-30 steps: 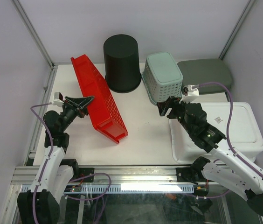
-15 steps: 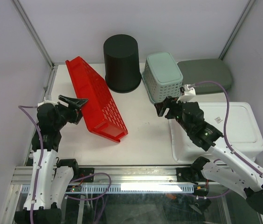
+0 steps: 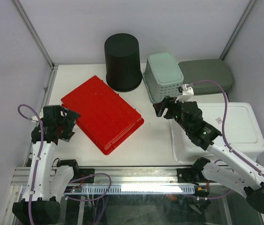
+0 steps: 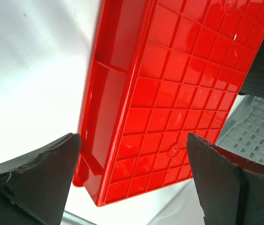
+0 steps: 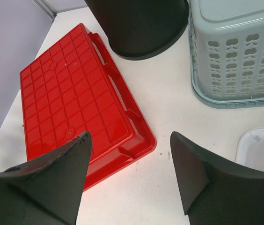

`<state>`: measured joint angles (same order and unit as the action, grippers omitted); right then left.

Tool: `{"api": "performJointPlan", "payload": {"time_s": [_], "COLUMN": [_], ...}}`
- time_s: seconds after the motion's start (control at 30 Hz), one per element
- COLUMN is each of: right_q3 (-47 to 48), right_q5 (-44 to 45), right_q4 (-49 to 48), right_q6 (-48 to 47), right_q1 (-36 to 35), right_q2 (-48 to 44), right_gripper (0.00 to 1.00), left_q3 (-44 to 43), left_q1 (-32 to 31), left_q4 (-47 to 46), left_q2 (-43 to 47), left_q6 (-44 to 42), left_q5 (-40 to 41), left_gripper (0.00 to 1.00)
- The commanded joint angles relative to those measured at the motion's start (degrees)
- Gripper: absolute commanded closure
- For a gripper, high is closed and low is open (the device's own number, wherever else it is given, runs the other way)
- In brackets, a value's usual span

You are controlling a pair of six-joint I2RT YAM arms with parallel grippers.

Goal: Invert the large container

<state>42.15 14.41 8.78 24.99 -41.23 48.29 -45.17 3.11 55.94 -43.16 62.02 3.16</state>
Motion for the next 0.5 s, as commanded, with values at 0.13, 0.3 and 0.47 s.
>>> {"api": "performJointPlan", "payload": {"time_s": [0.13, 0.3, 0.47], "right_q3": [1.88, 7.82, 18.79], "right_q5": [3.47, 8.64, 13.06], "right_q4": [0.06, 8.83, 21.27], "right_q6": [0.21, -0.03, 2.30], "right_q1": [0.09, 0.18, 0.35], "right_q2": [-0.02, 5.11, 13.32], "right_gripper": [0.24, 0.18, 0.01], "left_q3": [-11.92, -18.88, -24.94], "left_q1": [0.31, -0.56, -8.23], "left_q4": [-1.12, -6.85, -13.74], "left_q2": [-4.55, -9.74, -16.30], "left_q6": [-13.84, -22.77, -30.22], "left_q5": [5.68, 2.60, 5.12], "left_gripper": [0.01, 0.01, 0.01]}}
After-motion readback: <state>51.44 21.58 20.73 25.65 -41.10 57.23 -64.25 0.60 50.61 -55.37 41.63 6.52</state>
